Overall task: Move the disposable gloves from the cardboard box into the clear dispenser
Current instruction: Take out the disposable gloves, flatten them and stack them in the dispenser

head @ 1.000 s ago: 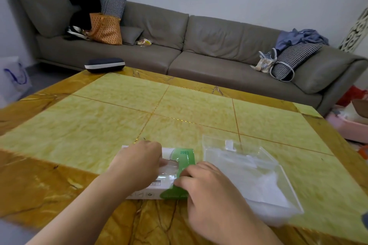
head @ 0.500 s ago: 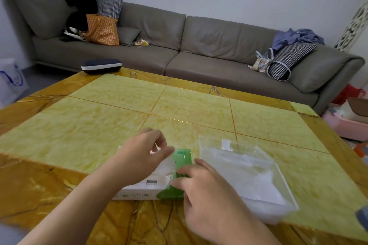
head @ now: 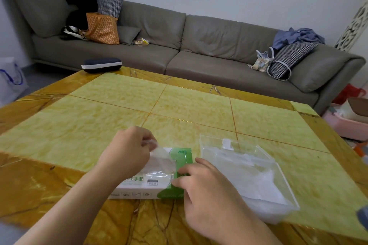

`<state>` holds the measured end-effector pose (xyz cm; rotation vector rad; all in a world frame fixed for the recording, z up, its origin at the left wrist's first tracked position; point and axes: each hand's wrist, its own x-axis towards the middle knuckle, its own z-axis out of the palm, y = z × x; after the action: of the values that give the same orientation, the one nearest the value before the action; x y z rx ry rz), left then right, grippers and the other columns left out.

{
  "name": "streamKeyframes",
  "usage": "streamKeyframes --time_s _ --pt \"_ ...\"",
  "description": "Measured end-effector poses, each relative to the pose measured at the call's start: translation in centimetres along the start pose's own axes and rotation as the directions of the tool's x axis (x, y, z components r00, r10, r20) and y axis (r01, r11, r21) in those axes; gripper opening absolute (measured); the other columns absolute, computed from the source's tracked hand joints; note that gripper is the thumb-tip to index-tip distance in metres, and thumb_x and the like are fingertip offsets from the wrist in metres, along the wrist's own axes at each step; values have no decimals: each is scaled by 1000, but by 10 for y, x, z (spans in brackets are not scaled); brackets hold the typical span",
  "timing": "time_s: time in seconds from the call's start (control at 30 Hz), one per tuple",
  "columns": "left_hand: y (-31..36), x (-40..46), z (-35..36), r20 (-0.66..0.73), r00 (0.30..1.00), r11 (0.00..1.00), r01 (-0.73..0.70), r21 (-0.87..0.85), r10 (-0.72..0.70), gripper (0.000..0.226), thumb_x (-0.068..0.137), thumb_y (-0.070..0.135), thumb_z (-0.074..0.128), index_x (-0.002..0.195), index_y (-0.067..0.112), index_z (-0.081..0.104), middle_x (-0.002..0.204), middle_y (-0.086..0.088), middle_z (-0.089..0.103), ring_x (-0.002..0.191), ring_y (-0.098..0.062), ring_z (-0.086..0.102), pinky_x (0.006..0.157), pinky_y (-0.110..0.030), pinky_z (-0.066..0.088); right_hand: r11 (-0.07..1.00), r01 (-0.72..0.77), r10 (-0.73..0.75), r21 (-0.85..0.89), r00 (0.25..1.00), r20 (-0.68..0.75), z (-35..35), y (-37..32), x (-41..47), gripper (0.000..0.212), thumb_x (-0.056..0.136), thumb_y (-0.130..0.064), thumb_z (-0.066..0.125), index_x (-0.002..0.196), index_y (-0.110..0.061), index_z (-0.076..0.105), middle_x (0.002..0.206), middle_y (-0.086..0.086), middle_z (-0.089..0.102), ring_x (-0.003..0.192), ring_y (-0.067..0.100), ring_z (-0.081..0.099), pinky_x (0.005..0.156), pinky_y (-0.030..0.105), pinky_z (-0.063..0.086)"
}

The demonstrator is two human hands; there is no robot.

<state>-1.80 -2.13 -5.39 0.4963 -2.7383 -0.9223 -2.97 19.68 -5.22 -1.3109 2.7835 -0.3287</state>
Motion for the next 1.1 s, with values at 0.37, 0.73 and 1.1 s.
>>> streamKeyframes --time_s 0.37,0.73,1.1 --pt "15 -7 -20 -79 995 931 33 -363 -66 43 104 46 53 79 17 74 70 3 75 66 -14 70 73 -44 62 1000 25 -24 12 999 -45 -1 -3 -1 46 97 -12 50 137 -27 69 131 -10 63 130 17 40 121 27 31" --pt "12 -9 -28 10 996 916 -81 -393 92 18 99 26 68 84 19 76 82 3 78 80 -33 69 79 -53 56 999 30 -28 23 996 -81 0 -3 0 42 96 -12 51 130 -27 72 123 -10 64 125 16 41 119 26 33" --pt "33 -13 -28 52 997 453 74 -888 -62 37 100 29 61 87 -3 73 76 -14 67 65 -23 60 74 -45 58 968 29 119 250 821 -559 -10 12 1 29 80 -2 48 85 -16 73 99 -9 69 100 6 63 88 19 53"
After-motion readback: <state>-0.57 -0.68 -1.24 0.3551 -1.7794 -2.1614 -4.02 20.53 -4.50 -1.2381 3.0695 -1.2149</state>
